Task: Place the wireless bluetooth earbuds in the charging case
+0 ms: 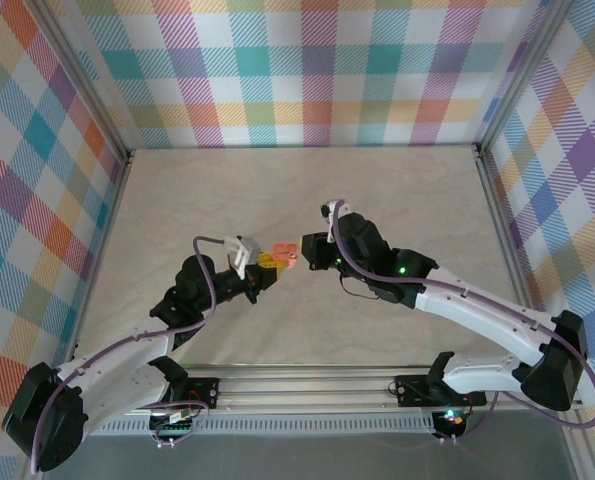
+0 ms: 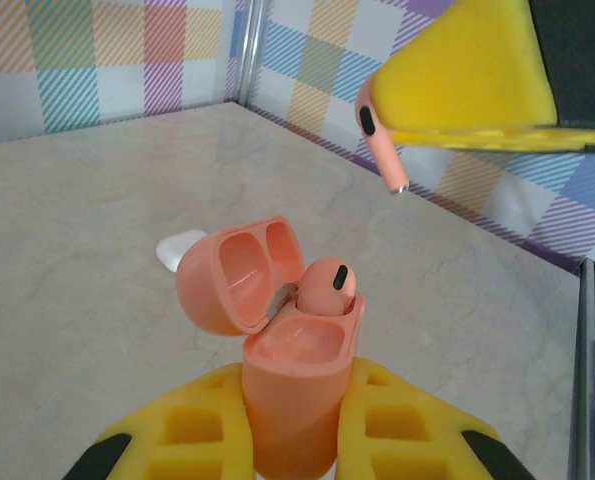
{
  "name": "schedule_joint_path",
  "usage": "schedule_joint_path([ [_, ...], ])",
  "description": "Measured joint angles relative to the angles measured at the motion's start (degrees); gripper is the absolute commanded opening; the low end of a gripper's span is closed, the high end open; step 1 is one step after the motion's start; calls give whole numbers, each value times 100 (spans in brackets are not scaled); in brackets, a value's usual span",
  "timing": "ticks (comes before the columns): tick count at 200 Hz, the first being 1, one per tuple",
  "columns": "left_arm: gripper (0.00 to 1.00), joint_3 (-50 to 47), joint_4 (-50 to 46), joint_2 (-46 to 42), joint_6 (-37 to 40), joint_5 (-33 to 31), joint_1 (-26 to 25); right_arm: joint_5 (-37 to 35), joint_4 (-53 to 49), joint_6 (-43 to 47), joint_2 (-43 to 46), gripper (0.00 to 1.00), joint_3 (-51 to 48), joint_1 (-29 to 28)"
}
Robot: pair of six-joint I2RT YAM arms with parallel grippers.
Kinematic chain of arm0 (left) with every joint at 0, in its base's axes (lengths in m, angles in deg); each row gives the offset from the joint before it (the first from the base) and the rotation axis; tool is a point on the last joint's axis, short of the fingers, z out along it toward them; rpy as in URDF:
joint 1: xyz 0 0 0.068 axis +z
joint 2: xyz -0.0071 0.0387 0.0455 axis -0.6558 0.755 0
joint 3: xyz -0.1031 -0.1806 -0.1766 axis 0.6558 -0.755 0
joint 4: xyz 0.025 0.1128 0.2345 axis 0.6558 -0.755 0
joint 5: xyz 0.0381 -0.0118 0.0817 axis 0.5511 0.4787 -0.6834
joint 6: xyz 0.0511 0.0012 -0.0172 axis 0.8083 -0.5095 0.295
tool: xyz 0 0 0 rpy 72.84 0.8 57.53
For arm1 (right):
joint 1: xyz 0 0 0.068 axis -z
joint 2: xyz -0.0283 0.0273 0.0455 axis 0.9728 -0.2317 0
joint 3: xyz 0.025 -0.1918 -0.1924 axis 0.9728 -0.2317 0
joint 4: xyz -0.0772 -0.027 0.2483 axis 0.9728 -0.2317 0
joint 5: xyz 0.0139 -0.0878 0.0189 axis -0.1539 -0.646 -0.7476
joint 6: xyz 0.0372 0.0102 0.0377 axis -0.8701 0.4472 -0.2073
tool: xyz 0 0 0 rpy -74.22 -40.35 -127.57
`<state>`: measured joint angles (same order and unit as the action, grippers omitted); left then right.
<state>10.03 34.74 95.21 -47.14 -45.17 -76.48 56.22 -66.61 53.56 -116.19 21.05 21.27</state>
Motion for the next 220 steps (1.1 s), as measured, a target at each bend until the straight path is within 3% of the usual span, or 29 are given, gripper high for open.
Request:
schedule_joint_path([
  [128, 0, 17, 295, -372, -240, -372, 0, -103, 1226, -59, -391, 14, -52, -452],
  [220, 0, 4, 103, -557, -236, -570, 0, -409, 1508, -37, -706, 14, 59, -669],
])
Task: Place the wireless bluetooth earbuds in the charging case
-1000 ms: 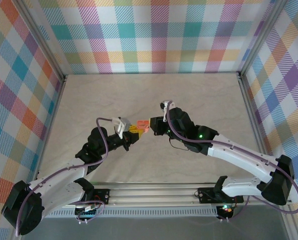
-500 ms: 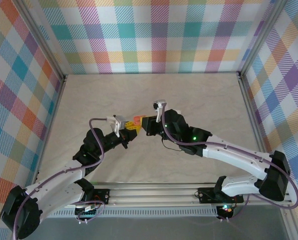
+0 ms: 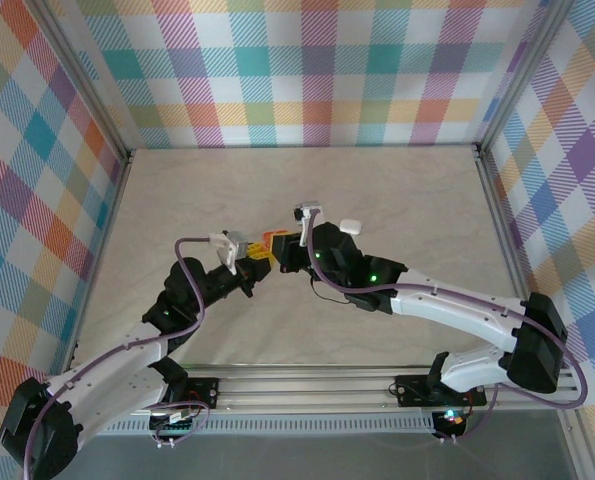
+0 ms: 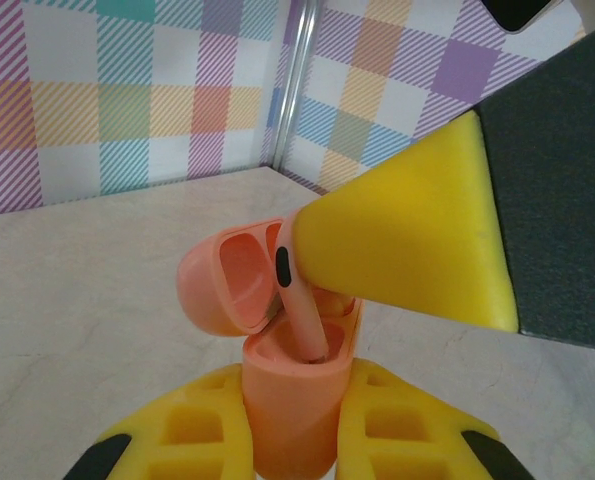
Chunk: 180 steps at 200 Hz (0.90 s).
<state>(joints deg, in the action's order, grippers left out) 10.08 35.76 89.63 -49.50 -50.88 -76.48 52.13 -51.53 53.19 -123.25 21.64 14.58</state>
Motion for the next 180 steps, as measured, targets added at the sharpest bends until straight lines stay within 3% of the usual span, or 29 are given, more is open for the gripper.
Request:
schedule_joint_path([
  [180, 0, -83, -446, -568, -2, -310, 0, 4, 546, -168, -216, 16, -46, -247],
])
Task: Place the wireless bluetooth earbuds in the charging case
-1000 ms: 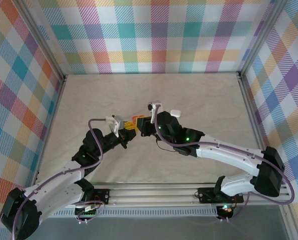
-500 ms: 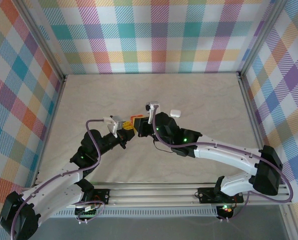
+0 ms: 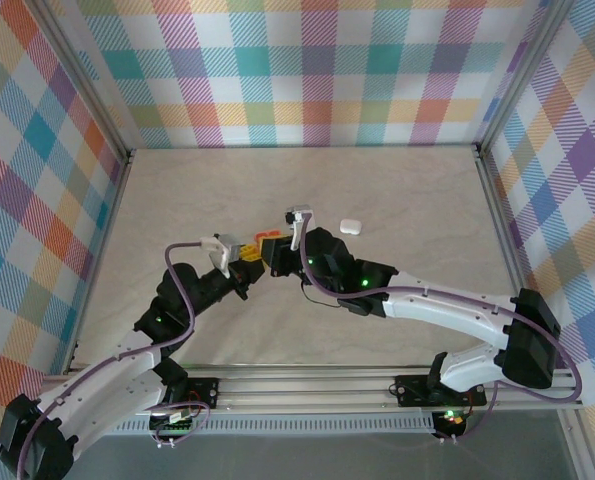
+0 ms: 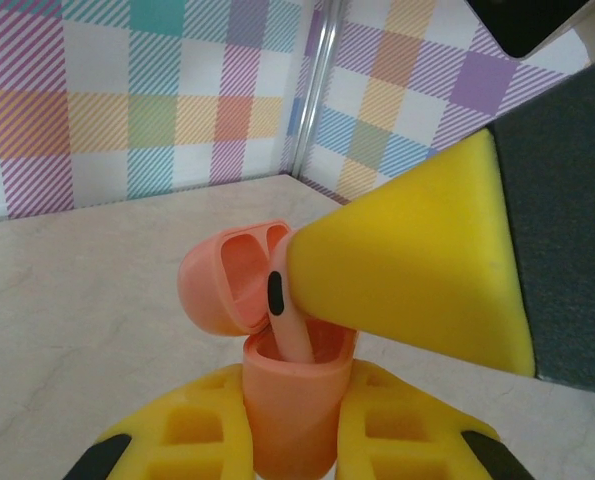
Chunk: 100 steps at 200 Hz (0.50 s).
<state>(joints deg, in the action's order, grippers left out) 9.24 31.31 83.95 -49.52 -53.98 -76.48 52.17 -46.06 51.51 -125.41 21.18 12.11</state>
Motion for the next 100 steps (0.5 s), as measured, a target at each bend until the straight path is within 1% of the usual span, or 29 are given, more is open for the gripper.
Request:
schedule_joint_path([
  [61, 0, -2, -105, -17, -11, -81, 0, 61, 527, 210, 2, 18, -302, -4],
  [82, 0, -2, -131, -17, -26, -103, 0, 66, 813, 341, 4, 14, -463, -4],
  [100, 0, -2, -184, -17, -44, -116, 0, 87, 1051, 472, 15, 13, -619, -4],
])
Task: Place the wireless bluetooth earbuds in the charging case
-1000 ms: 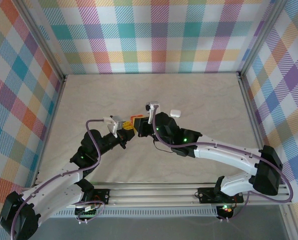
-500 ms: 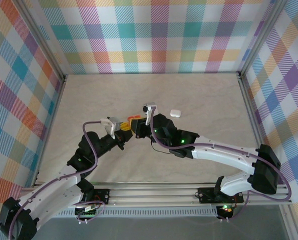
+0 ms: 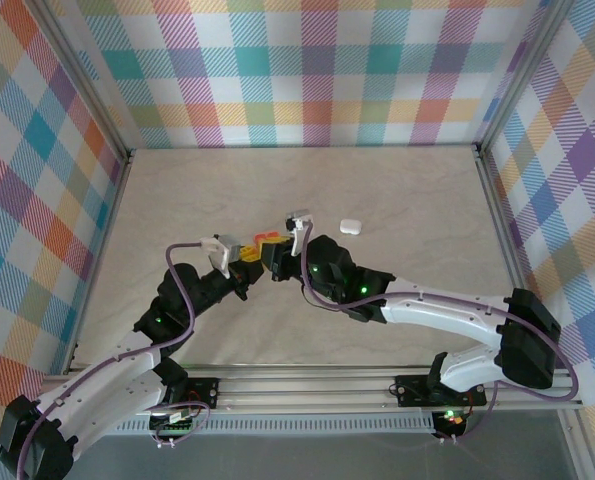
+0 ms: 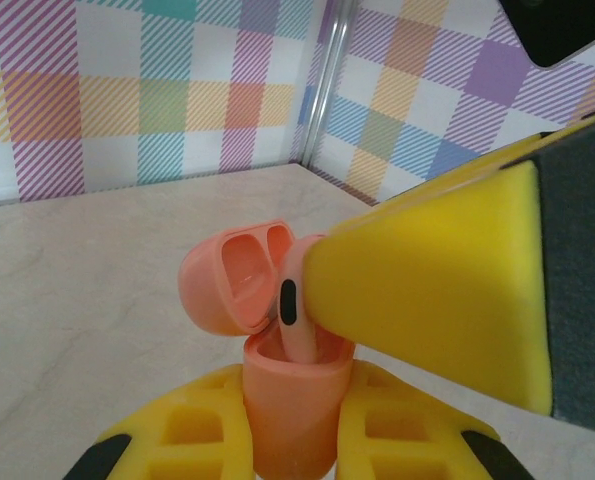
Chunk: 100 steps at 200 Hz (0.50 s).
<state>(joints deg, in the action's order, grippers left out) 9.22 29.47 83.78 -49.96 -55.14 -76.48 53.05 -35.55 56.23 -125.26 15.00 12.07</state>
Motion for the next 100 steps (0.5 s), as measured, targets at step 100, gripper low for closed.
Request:
schedule_joint_path([
  [100, 0, 2, -57, 13, -22, -11, -9, 101, 776, 560, 33, 17, -437, 2],
])
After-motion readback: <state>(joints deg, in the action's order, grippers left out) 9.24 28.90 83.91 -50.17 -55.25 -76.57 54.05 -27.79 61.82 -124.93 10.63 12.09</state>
